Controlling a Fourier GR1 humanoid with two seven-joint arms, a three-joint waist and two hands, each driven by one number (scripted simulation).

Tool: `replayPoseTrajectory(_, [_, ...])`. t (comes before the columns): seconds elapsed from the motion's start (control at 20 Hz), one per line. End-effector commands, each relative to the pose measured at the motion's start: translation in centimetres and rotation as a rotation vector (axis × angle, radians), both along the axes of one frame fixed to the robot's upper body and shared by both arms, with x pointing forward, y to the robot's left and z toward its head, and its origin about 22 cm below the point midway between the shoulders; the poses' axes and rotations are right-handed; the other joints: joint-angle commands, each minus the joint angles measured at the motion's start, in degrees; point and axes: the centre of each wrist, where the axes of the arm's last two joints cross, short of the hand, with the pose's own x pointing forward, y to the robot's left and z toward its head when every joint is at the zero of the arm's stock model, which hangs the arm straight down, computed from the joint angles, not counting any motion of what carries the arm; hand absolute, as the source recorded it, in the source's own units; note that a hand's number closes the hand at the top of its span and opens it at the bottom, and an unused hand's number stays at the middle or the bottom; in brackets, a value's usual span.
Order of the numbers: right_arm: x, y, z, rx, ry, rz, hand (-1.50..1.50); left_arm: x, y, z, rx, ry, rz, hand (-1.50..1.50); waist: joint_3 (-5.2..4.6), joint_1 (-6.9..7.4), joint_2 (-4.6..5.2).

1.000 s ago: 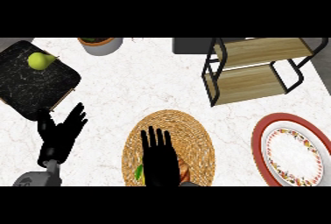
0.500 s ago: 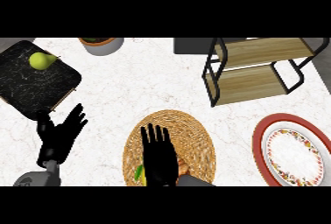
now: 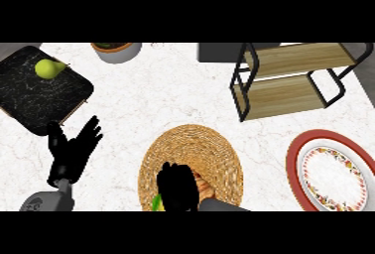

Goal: Pick the lemon from the placemat and place it in the tiered shelf

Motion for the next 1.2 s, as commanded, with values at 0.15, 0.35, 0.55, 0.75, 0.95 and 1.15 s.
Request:
replayPoseTrajectory(0.15, [-4.0,1.2,1.5,0.104,-0.044,0.112,1.50,-0.6,0.5,-0.8,0.004,0.014,0.024,0.00,-0.01,-0.57,0.44])
replayPoseTrajectory(0.35, [1.9,-9.8,2.7,0.171,-0.036,0.048,1.50,-1.3,1.5,0.2,-0.002,0.000,0.032,0.00,0.03,-1.58,0.47])
replayPoseTrajectory(0.55, [1.8,-15.9,5.6,0.318,-0.066,0.008,1.50,-1.6,0.6,-0.1,0.003,0.012,0.051,0.00,0.09,-2.70,0.19])
replayPoseTrajectory(0.75, [1.6,-17.3,12.3,0.430,-0.216,0.009,1.50,-1.9,1.3,0.2,-0.009,0.015,0.053,0.00,0.00,-2.73,-0.04])
replayPoseTrajectory(0.95, [0.3,-19.9,18.0,0.478,-0.369,-0.041,1.50,-2.8,0.8,-0.9,-0.024,0.018,0.049,0.00,-0.03,-2.96,-0.19])
replayPoseTrajectory(1.15, [-1.2,-21.5,23.6,0.515,-0.450,-0.137,1.50,-2.1,1.4,0.4,-0.018,0.016,0.041,0.00,-0.05,-2.50,-0.10])
